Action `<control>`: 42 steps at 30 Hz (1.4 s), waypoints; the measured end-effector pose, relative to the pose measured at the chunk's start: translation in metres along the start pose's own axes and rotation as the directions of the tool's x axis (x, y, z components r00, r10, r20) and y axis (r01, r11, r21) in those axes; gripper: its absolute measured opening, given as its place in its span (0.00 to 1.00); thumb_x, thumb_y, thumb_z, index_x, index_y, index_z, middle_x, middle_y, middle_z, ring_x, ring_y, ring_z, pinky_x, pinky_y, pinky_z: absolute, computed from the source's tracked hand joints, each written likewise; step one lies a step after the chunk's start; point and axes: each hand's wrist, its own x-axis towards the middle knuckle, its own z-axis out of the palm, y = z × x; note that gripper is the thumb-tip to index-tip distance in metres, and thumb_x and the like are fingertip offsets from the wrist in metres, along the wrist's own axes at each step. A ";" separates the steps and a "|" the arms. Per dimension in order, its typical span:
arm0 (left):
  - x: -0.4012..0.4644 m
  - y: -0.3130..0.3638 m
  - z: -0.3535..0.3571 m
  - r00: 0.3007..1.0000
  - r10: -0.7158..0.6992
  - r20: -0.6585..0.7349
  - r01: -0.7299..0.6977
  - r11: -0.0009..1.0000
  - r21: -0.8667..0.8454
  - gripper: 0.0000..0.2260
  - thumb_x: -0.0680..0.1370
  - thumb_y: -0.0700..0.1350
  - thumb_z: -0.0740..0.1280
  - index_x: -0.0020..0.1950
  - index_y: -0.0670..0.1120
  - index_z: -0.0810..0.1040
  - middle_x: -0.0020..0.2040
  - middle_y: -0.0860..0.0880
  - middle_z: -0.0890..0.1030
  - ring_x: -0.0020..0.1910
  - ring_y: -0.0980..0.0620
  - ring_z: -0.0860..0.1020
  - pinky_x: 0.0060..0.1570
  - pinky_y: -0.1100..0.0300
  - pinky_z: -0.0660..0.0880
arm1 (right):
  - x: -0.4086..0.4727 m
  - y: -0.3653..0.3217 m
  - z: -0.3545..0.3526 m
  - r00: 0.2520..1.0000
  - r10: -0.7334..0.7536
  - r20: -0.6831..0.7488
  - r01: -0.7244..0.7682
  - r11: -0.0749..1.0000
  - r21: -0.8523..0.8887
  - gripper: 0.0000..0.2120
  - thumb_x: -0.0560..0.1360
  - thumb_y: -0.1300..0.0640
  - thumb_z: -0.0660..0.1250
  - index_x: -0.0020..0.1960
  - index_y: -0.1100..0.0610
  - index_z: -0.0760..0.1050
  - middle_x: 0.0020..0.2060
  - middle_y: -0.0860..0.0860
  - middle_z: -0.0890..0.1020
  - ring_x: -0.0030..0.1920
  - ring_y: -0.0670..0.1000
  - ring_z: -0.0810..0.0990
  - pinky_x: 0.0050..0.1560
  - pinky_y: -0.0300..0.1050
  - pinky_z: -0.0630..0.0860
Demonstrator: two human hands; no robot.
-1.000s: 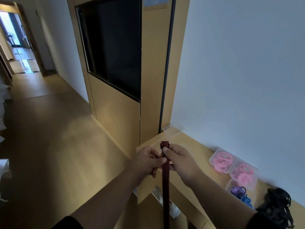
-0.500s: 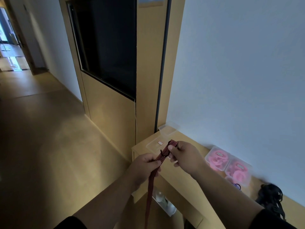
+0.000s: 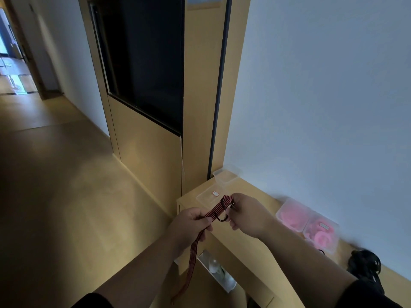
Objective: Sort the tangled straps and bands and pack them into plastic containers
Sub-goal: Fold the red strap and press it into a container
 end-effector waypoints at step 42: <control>-0.026 0.013 0.025 0.899 0.407 -0.161 -0.373 0.905 0.204 0.13 0.72 0.43 0.75 0.46 0.63 0.85 0.51 0.58 0.80 0.53 0.57 0.79 0.53 0.56 0.76 | -0.024 0.007 0.026 0.977 0.143 0.158 -0.210 0.761 0.614 0.15 0.83 0.49 0.59 0.44 0.56 0.76 0.35 0.51 0.73 0.33 0.48 0.68 0.35 0.43 0.65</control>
